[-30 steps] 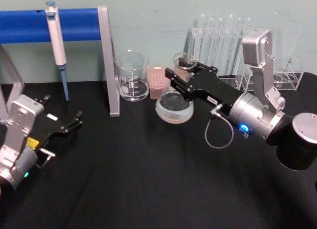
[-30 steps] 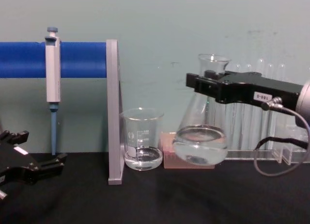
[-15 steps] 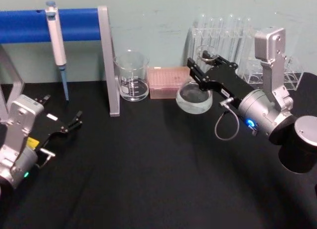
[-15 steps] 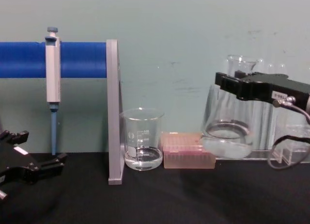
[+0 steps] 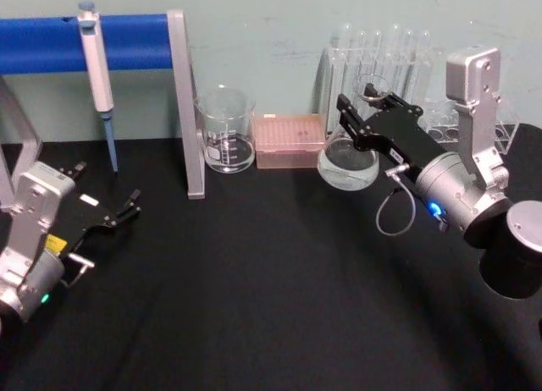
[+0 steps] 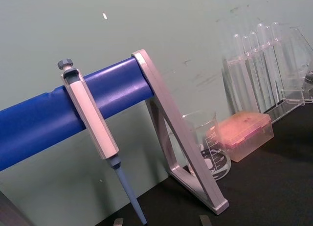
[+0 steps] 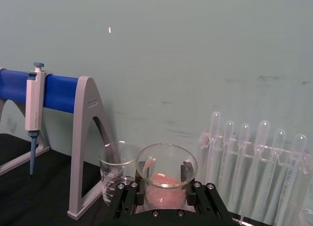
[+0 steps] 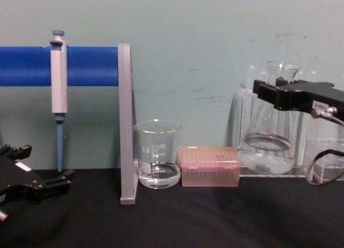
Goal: Grasp the erlenmeyer flask with one hand, shake it three times, then place it back.
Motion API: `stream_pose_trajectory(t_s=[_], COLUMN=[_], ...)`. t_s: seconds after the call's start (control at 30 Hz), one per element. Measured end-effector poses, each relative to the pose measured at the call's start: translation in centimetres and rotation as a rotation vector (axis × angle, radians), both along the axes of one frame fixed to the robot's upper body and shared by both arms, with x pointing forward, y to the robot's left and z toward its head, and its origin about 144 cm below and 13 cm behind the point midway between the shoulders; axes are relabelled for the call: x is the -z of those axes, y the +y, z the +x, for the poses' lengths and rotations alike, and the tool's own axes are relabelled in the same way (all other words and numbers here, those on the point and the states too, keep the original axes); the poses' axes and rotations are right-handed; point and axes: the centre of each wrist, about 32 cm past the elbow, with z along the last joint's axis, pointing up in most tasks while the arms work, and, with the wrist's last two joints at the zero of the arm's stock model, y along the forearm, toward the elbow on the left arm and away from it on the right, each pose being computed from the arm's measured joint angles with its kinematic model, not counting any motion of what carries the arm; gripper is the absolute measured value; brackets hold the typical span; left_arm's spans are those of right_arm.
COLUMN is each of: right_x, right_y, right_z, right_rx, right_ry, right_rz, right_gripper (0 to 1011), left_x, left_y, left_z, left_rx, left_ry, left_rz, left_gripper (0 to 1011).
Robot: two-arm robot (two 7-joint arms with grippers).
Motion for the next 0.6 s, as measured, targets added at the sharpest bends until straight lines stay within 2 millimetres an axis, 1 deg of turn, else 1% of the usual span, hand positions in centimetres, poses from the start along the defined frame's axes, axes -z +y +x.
stream_pose_trajectory(t_s=[0.37, 0.6], right_x=[0.04, 0.00], right_y=[0.03, 0.09], right_z=[-0.07, -0.06], right_rx=[0.020, -0.010], right_ry=[0.006, 0.010], right_rz=[0.001, 0.001], right_gripper=[456, 456], left_x=[0.00, 0.00], left_y=[0.00, 0.00], left_z=[0.00, 0.00], left_rx=[0.000, 0.000], left_ry=[0.000, 0.000], left_rz=[0.000, 0.000], left_gripper=[1001, 1001])
